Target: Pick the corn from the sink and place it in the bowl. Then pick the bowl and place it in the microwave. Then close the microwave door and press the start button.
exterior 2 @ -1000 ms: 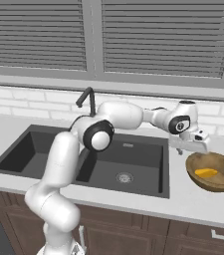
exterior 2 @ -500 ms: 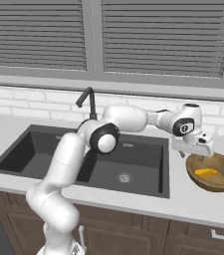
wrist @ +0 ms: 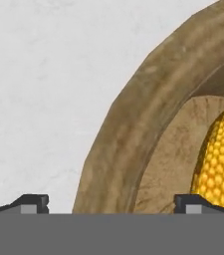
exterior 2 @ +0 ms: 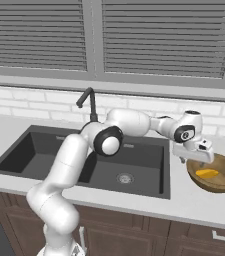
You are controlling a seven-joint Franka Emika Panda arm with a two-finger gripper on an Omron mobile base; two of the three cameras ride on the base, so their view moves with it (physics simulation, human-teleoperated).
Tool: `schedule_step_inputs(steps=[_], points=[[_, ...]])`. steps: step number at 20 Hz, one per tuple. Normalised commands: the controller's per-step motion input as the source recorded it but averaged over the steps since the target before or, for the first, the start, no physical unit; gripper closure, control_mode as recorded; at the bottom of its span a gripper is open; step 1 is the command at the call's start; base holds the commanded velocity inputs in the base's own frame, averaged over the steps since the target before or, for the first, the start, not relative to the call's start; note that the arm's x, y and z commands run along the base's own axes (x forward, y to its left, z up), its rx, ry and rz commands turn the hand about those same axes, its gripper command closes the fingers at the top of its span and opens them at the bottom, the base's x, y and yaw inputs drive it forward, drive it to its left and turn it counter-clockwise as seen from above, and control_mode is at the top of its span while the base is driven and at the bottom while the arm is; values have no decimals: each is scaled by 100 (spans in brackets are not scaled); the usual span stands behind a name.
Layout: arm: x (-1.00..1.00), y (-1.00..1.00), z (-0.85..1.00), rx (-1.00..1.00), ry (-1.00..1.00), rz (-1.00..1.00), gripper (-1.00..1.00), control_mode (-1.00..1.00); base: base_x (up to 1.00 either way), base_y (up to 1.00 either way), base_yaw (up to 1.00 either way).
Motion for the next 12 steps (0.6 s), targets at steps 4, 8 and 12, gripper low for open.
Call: schedule_step_inputs(steps=[4,8,12], points=[[0,0,-30,0,0,1,100,-100,0,0,0],[0,0,-8,0,0,0,100,-100,0,0,0],[0,0,0,0,0,0,100,-100,0,0,0]])
